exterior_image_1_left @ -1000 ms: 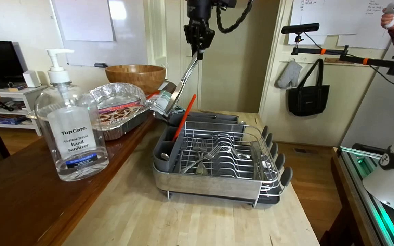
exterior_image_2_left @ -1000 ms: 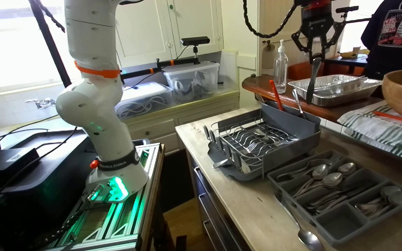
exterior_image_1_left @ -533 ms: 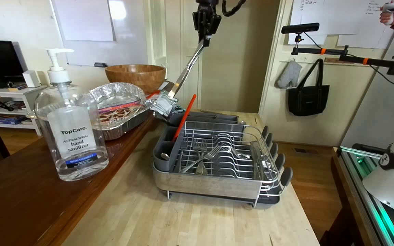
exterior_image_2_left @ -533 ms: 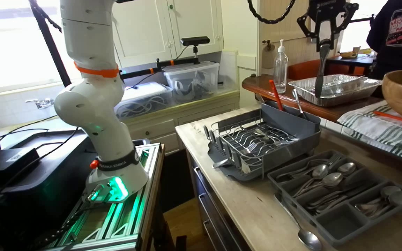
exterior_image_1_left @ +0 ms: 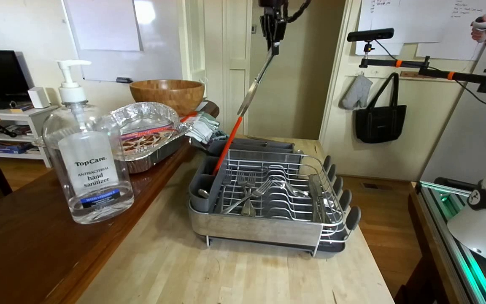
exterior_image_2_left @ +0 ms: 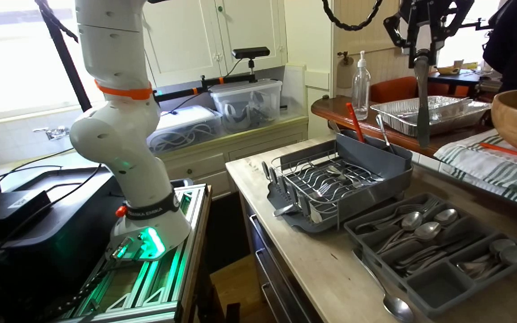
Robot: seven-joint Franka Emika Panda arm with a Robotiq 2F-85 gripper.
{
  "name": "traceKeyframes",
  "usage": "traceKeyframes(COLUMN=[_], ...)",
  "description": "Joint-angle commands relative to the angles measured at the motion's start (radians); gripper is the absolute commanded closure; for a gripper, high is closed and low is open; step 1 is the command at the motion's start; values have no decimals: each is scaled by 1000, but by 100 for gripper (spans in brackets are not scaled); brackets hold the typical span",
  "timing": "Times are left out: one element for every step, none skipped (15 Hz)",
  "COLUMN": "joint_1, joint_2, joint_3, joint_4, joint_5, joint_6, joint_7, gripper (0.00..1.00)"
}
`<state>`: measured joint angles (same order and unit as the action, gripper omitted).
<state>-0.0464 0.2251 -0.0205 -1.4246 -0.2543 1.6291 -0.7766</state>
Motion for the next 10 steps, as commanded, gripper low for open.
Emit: traceKeyframes(joint_1=[12, 13, 14, 17, 20, 21, 19, 16, 10, 7], joint_2=[9, 17, 20, 22, 24, 24, 19, 9, -4, -17], joint_3=[-5, -3, -1, 0, 0, 0, 1, 0, 0, -3], joint_4=[-22, -30, -40, -57, -74, -92, -118, -152, -190, -228], joint_5=[-66, -78, -88, -101, -113, -122, -126, -123, -116, -114], joint_6=[-56, -50, -44, -27, -12, 8, 33, 70, 117, 169], joint_7=[104, 121, 140, 167, 200, 234, 268, 305, 340, 378], gripper=[93, 93, 93, 93, 93, 93, 93, 93, 93, 93])
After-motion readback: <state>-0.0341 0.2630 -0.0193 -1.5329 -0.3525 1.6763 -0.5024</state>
